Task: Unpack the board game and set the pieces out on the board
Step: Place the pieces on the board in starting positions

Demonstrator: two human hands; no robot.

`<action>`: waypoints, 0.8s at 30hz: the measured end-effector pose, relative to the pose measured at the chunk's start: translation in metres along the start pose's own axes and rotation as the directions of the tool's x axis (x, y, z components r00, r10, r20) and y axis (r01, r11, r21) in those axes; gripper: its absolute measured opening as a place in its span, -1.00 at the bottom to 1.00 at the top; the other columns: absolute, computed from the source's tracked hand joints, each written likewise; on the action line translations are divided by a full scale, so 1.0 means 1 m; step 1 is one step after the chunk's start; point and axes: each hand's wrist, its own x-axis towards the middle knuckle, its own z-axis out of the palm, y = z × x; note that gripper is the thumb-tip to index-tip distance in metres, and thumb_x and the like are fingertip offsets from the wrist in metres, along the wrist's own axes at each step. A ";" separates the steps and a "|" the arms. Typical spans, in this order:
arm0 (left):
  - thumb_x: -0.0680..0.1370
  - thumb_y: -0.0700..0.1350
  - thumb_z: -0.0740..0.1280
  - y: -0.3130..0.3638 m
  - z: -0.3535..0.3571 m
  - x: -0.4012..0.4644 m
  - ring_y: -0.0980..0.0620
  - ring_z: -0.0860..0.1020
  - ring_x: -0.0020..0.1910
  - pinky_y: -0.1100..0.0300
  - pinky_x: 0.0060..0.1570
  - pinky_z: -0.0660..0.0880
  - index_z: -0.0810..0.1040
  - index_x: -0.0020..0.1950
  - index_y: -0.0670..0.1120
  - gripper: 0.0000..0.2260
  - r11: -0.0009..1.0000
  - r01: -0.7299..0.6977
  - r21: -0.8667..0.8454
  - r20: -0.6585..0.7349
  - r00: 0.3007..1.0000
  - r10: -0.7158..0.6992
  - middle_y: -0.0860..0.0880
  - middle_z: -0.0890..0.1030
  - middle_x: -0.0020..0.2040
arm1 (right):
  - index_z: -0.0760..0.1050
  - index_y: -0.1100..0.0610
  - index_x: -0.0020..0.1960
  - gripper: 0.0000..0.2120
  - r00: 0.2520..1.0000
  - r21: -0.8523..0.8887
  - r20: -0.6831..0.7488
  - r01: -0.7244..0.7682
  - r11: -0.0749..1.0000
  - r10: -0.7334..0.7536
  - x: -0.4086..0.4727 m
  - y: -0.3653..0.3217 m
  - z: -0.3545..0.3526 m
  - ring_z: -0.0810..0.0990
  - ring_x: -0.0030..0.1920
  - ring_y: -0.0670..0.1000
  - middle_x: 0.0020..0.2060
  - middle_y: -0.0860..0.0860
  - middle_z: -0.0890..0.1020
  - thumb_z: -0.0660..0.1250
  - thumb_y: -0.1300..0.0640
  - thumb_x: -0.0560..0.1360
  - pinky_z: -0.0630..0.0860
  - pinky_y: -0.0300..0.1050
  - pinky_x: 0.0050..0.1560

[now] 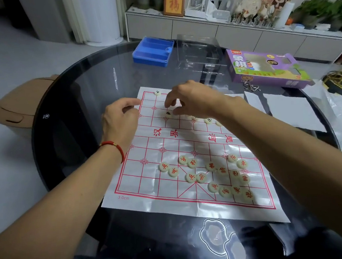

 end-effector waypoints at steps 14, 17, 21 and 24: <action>0.66 -0.19 0.25 0.014 -0.015 0.003 0.32 0.59 -0.38 0.49 -0.50 0.41 0.64 0.14 -0.03 -0.81 0.986 0.106 -0.130 0.021 0.994 -0.104 0.11 0.64 -0.11 | 0.66 0.05 0.14 -0.79 0.993 -0.042 -0.119 -0.022 0.999 0.016 0.016 -0.002 -0.001 0.67 -0.01 -0.02 0.03 -0.03 0.70 0.47 0.04 0.53 0.67 0.04 0.00; 0.65 -0.22 0.25 0.010 -0.024 0.002 0.22 0.58 -0.16 0.48 -0.29 0.46 0.63 0.18 -0.06 -0.80 0.995 -0.032 0.089 0.016 0.999 0.031 0.07 0.62 0.01 | 0.65 0.06 0.10 -0.81 0.979 -0.050 -0.196 -0.062 0.997 0.051 0.032 -0.005 -0.005 0.67 -0.03 -0.02 -0.01 -0.02 0.71 0.48 0.02 0.52 0.68 0.03 -0.02; 0.62 -0.20 0.25 -0.007 -0.025 0.004 -0.05 0.45 0.30 0.01 0.31 0.41 0.60 0.24 -0.04 -0.76 0.880 -0.251 0.402 0.118 0.968 0.222 -0.05 0.57 0.24 | 0.65 0.03 0.03 -0.84 0.972 -0.067 -0.201 -0.136 0.988 0.120 0.062 -0.015 -0.006 0.66 -0.05 0.04 -0.04 -0.04 0.69 0.49 -0.01 0.50 0.67 0.04 -0.05; 0.64 -0.07 0.22 -0.016 -0.028 0.008 -0.05 0.40 0.35 -0.11 0.41 0.28 0.56 0.32 0.04 -0.72 0.816 -0.253 0.520 0.120 0.967 0.224 -0.03 0.55 0.28 | 0.65 0.01 -0.01 -0.85 0.966 -0.052 -0.150 -0.218 0.975 0.208 0.082 -0.016 -0.005 0.66 -0.05 0.07 -0.04 -0.02 0.69 0.50 -0.02 0.48 0.67 0.09 -0.02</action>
